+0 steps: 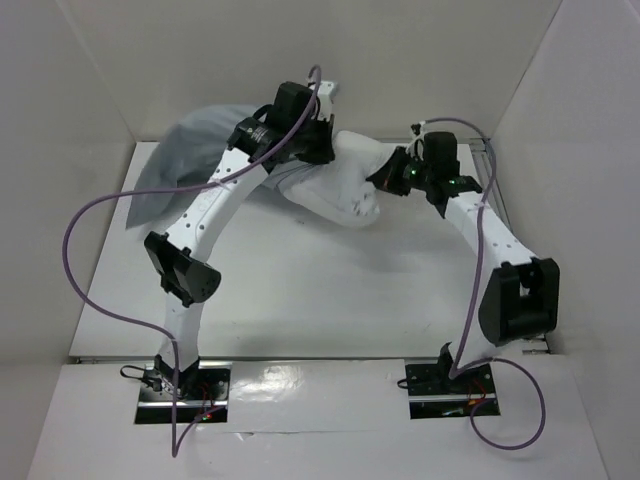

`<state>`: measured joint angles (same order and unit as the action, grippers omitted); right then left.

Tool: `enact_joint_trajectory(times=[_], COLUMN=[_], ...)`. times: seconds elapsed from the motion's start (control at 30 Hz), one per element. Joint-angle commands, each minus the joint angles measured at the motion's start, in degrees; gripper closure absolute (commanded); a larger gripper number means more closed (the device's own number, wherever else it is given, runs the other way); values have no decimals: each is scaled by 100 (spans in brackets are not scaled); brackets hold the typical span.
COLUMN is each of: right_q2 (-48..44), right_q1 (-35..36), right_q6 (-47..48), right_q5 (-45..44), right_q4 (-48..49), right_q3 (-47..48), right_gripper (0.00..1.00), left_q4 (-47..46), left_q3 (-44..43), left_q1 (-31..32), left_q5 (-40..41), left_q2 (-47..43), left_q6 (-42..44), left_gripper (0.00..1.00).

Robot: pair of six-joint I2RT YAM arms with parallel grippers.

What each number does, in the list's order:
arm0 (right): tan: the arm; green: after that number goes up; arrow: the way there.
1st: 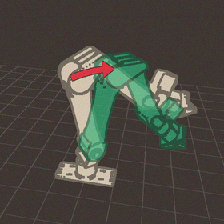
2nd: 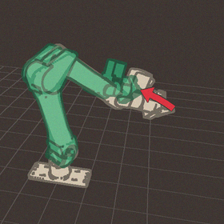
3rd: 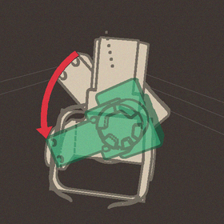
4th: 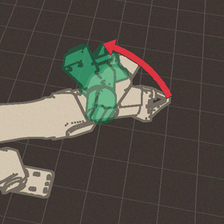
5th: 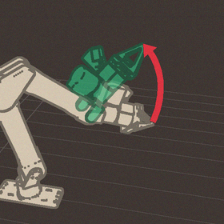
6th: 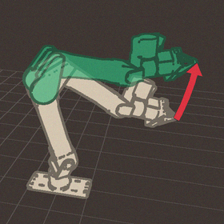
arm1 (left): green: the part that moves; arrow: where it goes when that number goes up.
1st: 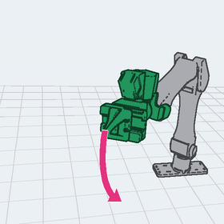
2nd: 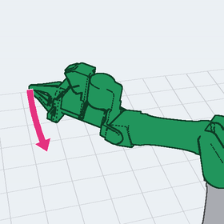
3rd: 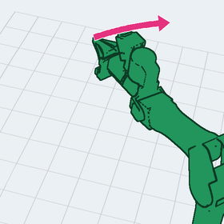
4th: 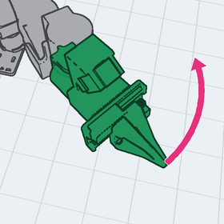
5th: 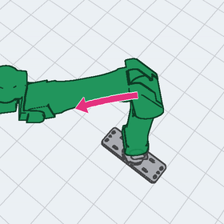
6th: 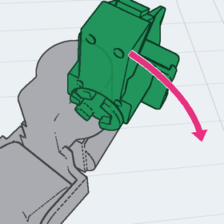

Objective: Put the pillow into the pillowcase

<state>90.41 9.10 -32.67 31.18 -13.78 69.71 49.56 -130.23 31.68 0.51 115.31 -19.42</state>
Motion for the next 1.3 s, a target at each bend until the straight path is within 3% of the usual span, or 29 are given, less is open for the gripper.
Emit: enact_joint_trajectory(times=[0.0,0.1,0.23,0.3,0.43,0.5,0.53,0.6,0.63,0.67,0.7,0.73,0.77,0.87,0.9,1.03,1.17,1.27], right_q2=[-901,-1236,-1385,-1596,-2289,-2422,-2536,-2590,-2677,-2782,-2870,-3080,-3195,-3773,-3933,-4680,-5357,-5306], right_q1=[660,1336,1963,2208,2394,2464,2534,2613,2692,2693,2832,2886,2887,2939,2887,2598,2237,1824], right_q6=[-284,-441,-1056,-1424,-1576,-1410,-1261,-1076,-893,-804,-751,-750,-750,-1136,-1267,-2460,-2973,-3201], right_q5=[-233,-867,-1236,-1430,-1623,-1685,-1807,-1913,-1992,-2219,-2378,-2789,-3001,-3721,-3872,-4392,-3710,-2701], right_q4=[351,419,1157,1587,1791,1362,1178,521,256,-304,-597,-878,-1159,-2083,-2381,-2893,-2096,-632], right_q3=[807,4,-1686,-2571,-3236,-3236,-3175,-2930,-2824,-2718,-2526,-2446,-2367,-2260,-2208,-2329,-2900,-3551], right_gripper=[100,100,100,100,100,100,100,100,93,79,40,26,19,11,9,9,6,5], left_q4=[-165,-1061,-1177,-854,-299,-18,288,597,729,896,950,950,950,722,643,432,326,274], left_q3=[-1487,-313,858,1289,1844,1722,1599,1135,993,748,667,614,613,613,518,219,-11,-11], left_q1=[514,575,760,761,700,699,699,699,699,699,699,699,699,699,699,988,1287,1288], left_q5=[-2404,-3153,-3364,-3260,-2531,-2311,-2214,-1803,-1661,-1286,-1064,-845,-607,210,726,1694,2531,3522], left_q2=[168,-165,-307,-490,-1167,-1370,-1501,-1563,-1564,-1564,-1564,-1564,-1564,-1459,-1250,-512,149,474], left_q6=[-253,-588,-677,-521,-300,-195,-63,52,139,140,140,140,140,140,140,351,492,492], left_gripper=[100,100,100,100,98,75,44,27,22,19,20,25,35,39,32,19,19,19])
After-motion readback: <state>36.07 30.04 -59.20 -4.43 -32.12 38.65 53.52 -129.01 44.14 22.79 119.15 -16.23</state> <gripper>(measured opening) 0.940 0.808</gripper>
